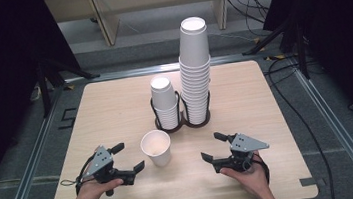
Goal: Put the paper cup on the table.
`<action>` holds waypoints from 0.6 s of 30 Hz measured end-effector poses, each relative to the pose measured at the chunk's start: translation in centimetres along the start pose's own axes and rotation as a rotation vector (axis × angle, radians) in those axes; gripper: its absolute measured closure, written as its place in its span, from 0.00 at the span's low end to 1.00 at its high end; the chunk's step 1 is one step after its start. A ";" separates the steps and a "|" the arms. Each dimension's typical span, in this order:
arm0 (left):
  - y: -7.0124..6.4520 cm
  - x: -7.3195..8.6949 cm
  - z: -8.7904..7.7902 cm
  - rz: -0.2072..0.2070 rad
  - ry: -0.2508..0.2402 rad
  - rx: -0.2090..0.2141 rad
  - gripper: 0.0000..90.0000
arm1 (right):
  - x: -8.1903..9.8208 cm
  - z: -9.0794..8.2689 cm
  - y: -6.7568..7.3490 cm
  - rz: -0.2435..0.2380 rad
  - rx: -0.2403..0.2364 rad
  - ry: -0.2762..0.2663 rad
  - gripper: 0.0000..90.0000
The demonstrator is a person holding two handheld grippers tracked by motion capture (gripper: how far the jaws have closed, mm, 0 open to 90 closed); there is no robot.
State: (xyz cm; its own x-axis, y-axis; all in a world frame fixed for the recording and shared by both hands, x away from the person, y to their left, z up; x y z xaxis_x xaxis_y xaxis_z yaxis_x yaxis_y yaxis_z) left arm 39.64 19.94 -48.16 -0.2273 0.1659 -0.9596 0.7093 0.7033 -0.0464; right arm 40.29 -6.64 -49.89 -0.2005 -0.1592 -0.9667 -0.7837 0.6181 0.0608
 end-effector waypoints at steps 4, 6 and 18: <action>0.9 0.8 -1.1 0.017 0.018 -0.029 0.00 | -0.1 0.1 0.0 0.005 -0.011 -0.014 0.18; 1.1 1.1 -1.3 -0.008 0.007 -0.031 0.00 | -0.4 0.1 -0.4 -0.023 -0.005 -0.045 0.18; 3.1 3.5 -2.4 -0.025 0.001 -0.091 0.00 | 0.1 0.1 -0.5 0.019 0.003 -0.011 0.18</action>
State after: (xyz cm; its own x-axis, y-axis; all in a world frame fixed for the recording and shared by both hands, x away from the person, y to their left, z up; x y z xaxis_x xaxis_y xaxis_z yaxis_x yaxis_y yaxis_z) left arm 39.39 24.37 -50.99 -0.2449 0.1478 -0.9582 0.6401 0.7669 -0.0453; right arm 40.75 -6.90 -50.00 -0.2086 -0.1392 -0.9680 -0.7780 0.6234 0.0780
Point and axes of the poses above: each handheld gripper's, and its own axes: z roughly forward along the jaws, x roughly out of its underside, y roughly to its left, the point moved 10 cm from there along z, roughly forward along the jaws, and after that the axes turned 1 degree about y, right-handed, at the moved point
